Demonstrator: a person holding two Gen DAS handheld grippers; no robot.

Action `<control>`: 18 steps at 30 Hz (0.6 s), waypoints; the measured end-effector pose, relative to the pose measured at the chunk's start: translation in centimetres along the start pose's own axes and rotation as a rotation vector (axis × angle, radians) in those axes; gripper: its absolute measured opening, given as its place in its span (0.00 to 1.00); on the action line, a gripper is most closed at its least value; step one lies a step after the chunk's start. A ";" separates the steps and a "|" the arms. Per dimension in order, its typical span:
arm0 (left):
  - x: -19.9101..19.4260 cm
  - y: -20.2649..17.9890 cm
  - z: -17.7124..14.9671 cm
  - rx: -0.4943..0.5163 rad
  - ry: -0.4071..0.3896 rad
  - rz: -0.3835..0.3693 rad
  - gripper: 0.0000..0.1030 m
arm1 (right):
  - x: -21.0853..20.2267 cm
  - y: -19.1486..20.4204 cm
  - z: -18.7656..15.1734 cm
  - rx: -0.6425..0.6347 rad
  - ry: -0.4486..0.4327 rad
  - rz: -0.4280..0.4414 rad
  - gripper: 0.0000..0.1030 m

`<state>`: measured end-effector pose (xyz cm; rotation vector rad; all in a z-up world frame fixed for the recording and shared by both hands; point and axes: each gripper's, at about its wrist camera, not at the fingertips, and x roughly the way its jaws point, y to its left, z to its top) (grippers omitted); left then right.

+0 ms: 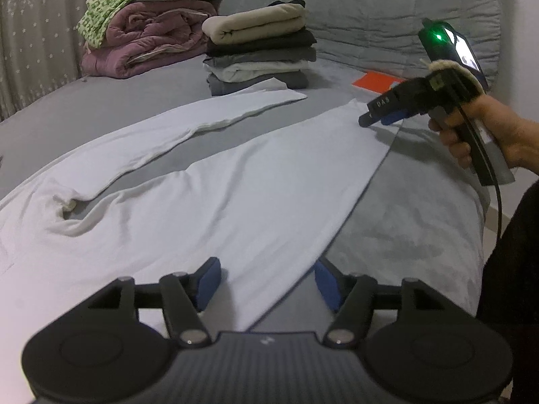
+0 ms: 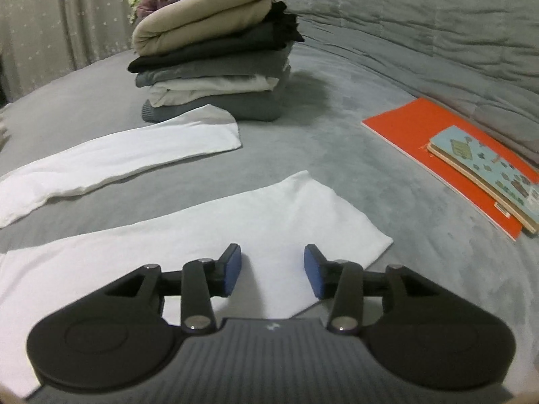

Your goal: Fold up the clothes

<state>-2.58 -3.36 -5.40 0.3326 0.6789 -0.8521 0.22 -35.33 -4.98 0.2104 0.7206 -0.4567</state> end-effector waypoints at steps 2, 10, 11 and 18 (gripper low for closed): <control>-0.3 -0.1 0.1 -0.008 0.015 0.017 0.66 | -0.3 0.3 0.1 0.018 0.013 -0.016 0.47; -1.1 1.2 1.0 -0.154 0.075 0.139 0.74 | -2.0 2.9 0.3 0.042 0.063 0.025 0.60; -1.1 1.5 1.0 -0.184 0.089 0.154 0.74 | -2.3 3.5 0.3 0.035 0.061 0.036 0.61; -1.1 4.2 1.0 -0.371 0.129 0.242 0.78 | -3.8 8.9 0.1 -0.089 0.035 0.105 0.67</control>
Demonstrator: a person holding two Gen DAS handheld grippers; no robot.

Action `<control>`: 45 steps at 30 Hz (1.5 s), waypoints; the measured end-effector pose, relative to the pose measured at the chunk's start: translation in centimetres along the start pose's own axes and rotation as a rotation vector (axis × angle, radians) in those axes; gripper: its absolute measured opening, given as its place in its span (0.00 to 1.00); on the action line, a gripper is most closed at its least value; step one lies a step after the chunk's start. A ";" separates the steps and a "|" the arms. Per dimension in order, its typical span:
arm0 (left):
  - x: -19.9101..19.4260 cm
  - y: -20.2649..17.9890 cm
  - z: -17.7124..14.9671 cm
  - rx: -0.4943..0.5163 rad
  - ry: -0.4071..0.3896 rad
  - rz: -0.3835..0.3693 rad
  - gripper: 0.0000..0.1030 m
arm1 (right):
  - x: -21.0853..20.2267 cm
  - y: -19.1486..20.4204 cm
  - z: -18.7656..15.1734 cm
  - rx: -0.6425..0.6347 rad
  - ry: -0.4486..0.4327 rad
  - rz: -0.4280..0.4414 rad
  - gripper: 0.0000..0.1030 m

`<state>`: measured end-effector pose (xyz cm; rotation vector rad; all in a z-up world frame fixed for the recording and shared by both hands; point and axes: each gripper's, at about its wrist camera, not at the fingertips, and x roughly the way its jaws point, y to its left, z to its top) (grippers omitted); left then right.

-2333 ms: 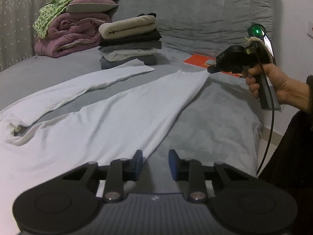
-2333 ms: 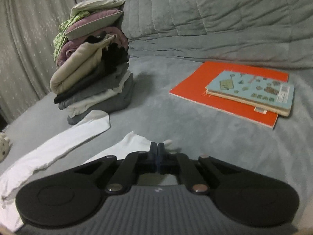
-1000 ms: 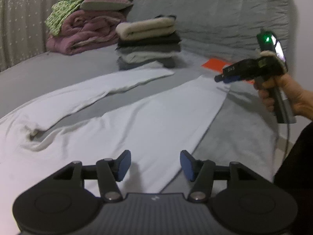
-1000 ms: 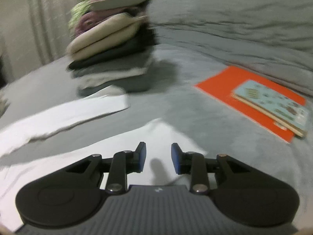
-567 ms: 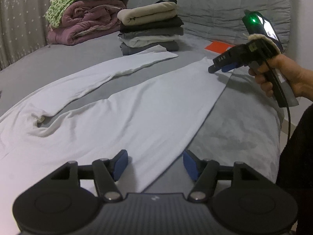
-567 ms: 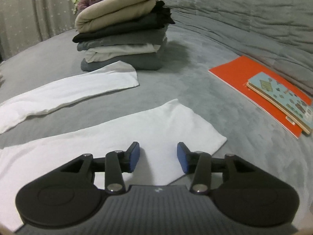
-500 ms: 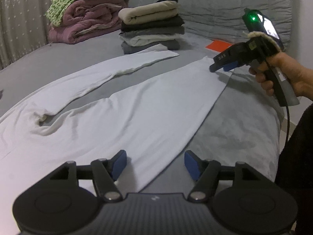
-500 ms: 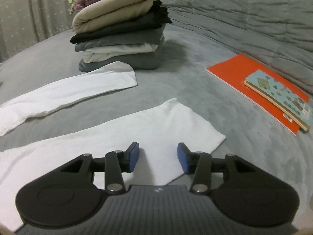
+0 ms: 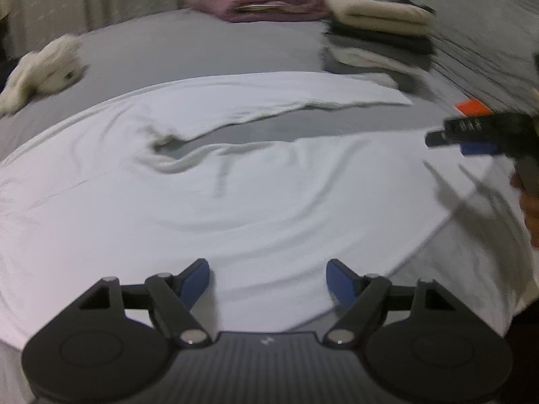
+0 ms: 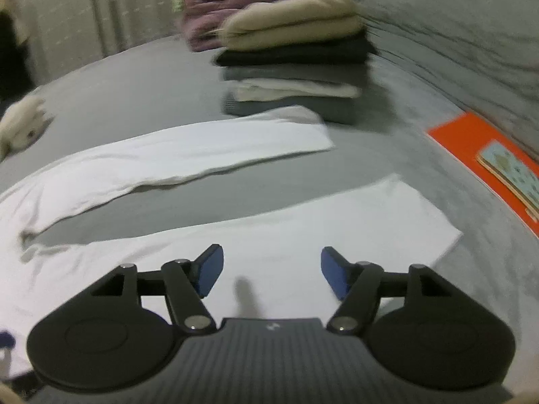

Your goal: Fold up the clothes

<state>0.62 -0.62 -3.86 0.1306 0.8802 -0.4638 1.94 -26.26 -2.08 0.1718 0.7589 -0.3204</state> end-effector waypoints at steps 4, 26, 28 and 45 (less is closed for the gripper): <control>-0.5 1.2 0.5 -0.057 -0.021 0.053 0.84 | 0.0 2.8 -0.4 -0.082 0.005 0.033 0.68; -0.8 12.0 4.3 -0.380 -0.064 0.199 0.92 | 4.4 14.9 3.6 -0.443 0.077 0.261 0.74; -0.7 12.8 4.3 -0.405 -0.060 0.208 0.92 | 5.0 16.3 3.9 -0.486 0.078 0.294 0.74; -0.9 17.9 3.0 -0.495 -0.044 0.324 0.92 | 8.1 27.8 6.9 -0.681 0.052 0.597 0.75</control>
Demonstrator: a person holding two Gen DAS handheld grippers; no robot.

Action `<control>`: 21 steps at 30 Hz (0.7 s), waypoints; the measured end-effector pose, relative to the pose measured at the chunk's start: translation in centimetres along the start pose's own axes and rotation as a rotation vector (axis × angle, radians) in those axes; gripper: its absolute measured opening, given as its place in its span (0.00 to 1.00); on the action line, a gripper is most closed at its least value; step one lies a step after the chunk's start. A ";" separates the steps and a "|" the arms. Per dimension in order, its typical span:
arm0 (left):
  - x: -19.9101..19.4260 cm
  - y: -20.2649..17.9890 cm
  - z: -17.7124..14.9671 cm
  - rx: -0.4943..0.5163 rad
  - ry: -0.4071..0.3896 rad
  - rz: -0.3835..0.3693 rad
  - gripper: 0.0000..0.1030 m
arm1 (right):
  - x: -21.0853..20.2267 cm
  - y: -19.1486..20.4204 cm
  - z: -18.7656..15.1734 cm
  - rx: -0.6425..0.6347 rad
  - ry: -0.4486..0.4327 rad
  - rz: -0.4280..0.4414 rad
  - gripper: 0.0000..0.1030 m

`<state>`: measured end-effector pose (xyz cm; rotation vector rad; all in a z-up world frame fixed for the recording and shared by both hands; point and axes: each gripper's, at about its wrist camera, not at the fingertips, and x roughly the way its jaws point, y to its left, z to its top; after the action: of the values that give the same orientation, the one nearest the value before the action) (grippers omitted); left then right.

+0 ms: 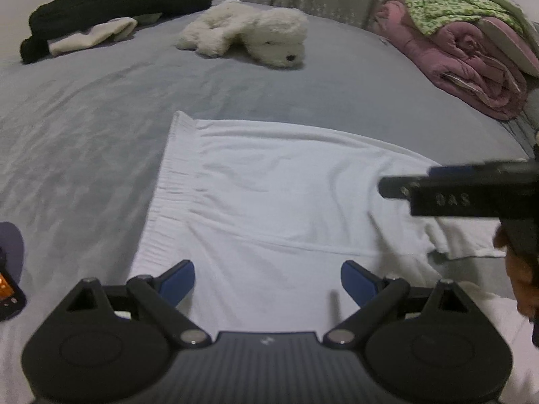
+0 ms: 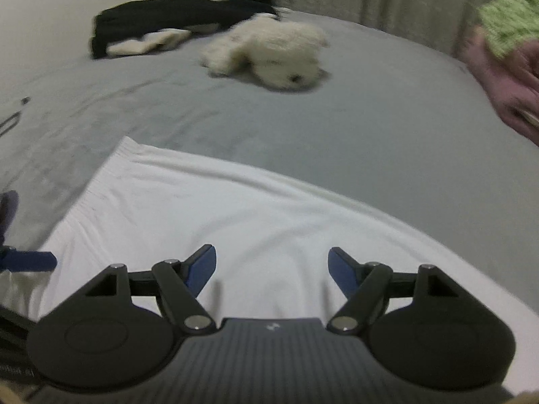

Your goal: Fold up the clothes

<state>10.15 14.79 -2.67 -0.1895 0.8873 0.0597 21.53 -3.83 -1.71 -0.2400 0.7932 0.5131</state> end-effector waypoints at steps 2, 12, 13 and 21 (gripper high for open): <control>0.0 0.4 0.1 -0.007 -0.005 0.015 0.91 | 0.8 0.9 0.8 -0.032 -0.012 0.025 0.75; 0.2 1.8 0.3 -0.053 -0.015 0.024 0.91 | 4.7 2.4 4.0 -0.121 -0.029 0.020 0.75; 0.2 1.8 0.3 -0.051 -0.014 0.026 0.91 | 5.1 2.2 4.3 -0.122 -0.031 0.007 0.75; 0.3 2.1 0.3 -0.041 -0.005 0.027 0.91 | 7.5 0.1 4.9 -0.066 0.041 -0.018 0.74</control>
<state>10.25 16.93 -3.03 -0.2154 0.8842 0.1033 28.91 0.74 -3.88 -0.3197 0.8143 0.5196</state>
